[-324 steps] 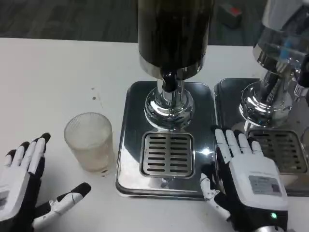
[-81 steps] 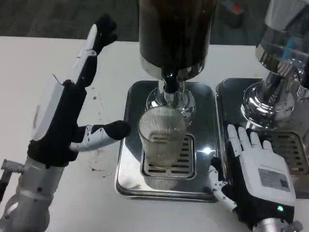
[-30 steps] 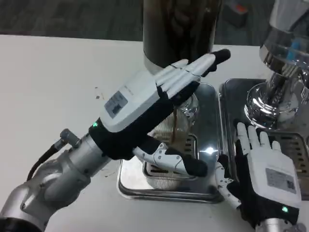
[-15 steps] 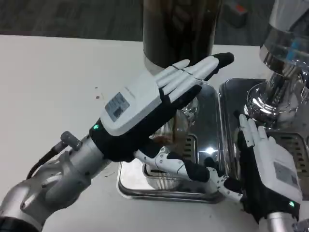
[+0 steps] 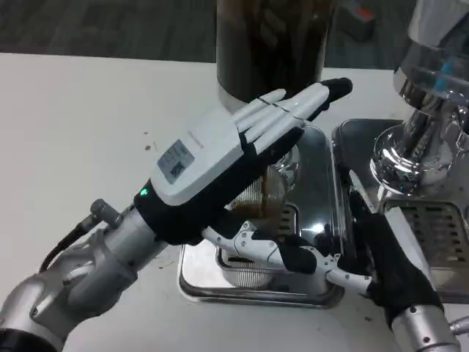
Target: Grasp the cup under the faucet to collect the drink, then remove the cup.
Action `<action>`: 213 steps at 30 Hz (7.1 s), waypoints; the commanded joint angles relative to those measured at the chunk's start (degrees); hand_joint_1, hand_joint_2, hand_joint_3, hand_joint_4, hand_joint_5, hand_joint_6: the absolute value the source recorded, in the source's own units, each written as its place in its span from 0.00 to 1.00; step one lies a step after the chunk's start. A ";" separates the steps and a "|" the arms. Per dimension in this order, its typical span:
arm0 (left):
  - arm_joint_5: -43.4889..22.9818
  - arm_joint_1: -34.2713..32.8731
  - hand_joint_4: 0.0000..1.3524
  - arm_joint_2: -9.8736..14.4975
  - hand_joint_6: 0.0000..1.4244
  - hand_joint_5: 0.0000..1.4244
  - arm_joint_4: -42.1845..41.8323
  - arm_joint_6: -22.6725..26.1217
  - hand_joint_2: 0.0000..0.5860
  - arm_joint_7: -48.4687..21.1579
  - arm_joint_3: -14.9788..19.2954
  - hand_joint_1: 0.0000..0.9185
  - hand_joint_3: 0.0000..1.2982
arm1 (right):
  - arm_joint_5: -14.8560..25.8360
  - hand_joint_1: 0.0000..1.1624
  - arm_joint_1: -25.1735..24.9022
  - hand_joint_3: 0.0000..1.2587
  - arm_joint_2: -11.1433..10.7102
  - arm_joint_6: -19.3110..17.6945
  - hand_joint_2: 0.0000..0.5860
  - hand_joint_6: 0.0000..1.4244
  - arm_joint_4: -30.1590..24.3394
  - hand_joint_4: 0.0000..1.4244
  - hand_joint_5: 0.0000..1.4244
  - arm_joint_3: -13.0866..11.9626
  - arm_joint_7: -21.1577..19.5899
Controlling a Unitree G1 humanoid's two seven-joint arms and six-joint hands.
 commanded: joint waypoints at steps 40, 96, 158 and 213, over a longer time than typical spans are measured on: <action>-2.79 2.65 0.00 1.67 0.06 0.12 -2.12 2.33 0.13 -0.69 1.20 0.00 0.00 | 3.62 0.66 -8.52 0.00 3.98 -4.82 0.34 0.04 10.45 0.00 0.00 1.58 3.17; -23.61 18.07 0.00 7.02 0.05 0.12 18.19 4.57 0.18 -9.69 15.66 0.00 0.01 | 2.93 0.65 -9.67 0.00 5.33 -2.68 0.29 0.00 11.05 0.00 0.00 2.30 3.60; -22.16 20.33 0.03 6.19 0.05 0.15 19.39 5.55 0.22 -8.21 14.41 0.00 0.04 | 2.59 0.69 -15.20 0.00 8.50 -2.20 0.27 0.08 19.00 0.00 0.00 5.25 3.27; -23.08 21.92 0.05 6.26 0.06 0.15 17.27 6.35 0.23 -9.14 15.86 0.00 0.05 | 3.70 0.84 -15.17 0.34 12.81 -9.17 0.35 0.38 21.93 0.31 0.27 3.96 -6.14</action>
